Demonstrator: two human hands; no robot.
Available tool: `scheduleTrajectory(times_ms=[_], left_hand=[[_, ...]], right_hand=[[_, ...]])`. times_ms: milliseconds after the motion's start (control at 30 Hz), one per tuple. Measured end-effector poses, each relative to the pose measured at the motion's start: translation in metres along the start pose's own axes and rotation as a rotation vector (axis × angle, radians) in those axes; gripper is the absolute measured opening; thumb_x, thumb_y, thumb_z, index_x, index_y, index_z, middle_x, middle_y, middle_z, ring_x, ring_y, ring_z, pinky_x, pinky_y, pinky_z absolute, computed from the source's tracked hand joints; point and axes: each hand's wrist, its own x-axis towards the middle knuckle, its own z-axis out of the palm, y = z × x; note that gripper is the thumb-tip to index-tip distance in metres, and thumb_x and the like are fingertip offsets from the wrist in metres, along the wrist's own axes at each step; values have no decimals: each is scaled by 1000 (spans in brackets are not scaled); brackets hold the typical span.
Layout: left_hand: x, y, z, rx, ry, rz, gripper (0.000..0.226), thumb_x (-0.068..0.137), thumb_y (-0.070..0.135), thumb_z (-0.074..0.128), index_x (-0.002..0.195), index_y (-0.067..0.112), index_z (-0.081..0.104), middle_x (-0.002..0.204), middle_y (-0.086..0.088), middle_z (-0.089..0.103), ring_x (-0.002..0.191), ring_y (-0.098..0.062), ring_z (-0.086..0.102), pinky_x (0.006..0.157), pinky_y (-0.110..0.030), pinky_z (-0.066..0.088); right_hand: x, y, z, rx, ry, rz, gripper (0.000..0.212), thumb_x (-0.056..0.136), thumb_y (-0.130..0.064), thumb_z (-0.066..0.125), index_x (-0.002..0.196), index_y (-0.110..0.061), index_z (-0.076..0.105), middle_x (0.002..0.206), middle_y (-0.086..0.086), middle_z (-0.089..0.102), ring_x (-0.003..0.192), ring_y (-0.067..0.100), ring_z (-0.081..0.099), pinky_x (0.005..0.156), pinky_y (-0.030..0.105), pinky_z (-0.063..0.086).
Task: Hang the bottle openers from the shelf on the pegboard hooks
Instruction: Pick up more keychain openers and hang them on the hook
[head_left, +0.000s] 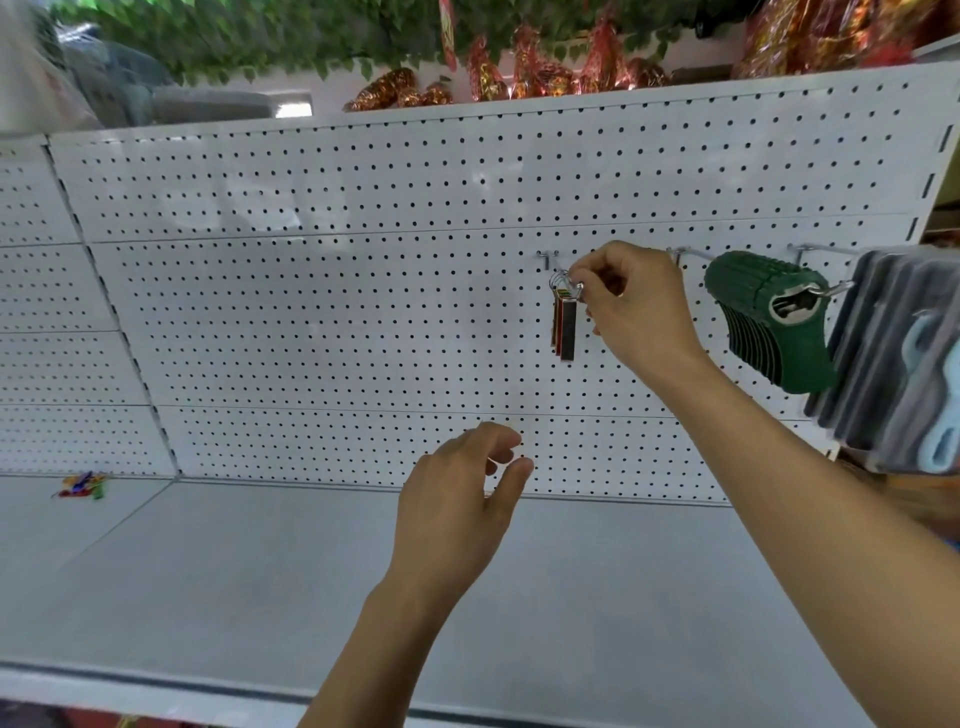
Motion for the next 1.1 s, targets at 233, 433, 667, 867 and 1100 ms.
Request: scheduleTrajectory(times_ms=[233, 433, 667, 867, 1100], left_hand=[[-12, -10, 11, 91, -6, -39, 25, 94, 46, 52, 114, 33, 59, 101, 19, 66, 93, -2, 60, 79, -27, 47], [-45, -26, 21, 134, -8, -85, 31, 94, 49, 50, 114, 28, 61, 105, 15, 67, 97, -7, 60, 83, -27, 48], [-108, -62, 19, 130, -46, -198, 46, 92, 54, 43, 123, 25, 61, 119, 9, 66, 110, -11, 59, 91, -29, 48], [-161, -124, -2, 94, -144, -347, 45, 93, 55, 43, 127, 28, 57, 121, 11, 63, 107, -7, 59, 88, -29, 51], [-191, -231, -63, 9, -174, -521, 38, 94, 50, 48, 123, 26, 57, 111, 12, 67, 92, -3, 61, 81, -27, 53]], right_hand=[[-41, 23, -1, -131, -15, 50, 22, 92, -20, 55, 112, -21, 65, 92, -10, 65, 83, 13, 61, 84, 46, 53], [-138, 43, 4, -177, -206, 99, 22, 93, -26, 55, 114, -28, 62, 100, -17, 64, 93, 4, 61, 84, 42, 52], [-230, 50, 36, -181, -465, 159, 24, 94, -32, 56, 118, -29, 59, 112, -19, 62, 99, -1, 60, 86, 16, 46], [-285, 39, 99, -131, -626, 243, 24, 94, -35, 55, 117, -28, 60, 109, -17, 63, 97, -1, 59, 86, 18, 46], [-320, -3, 219, -115, -764, 311, 21, 94, -34, 55, 112, -27, 62, 106, -15, 67, 94, 2, 61, 85, 26, 51]])
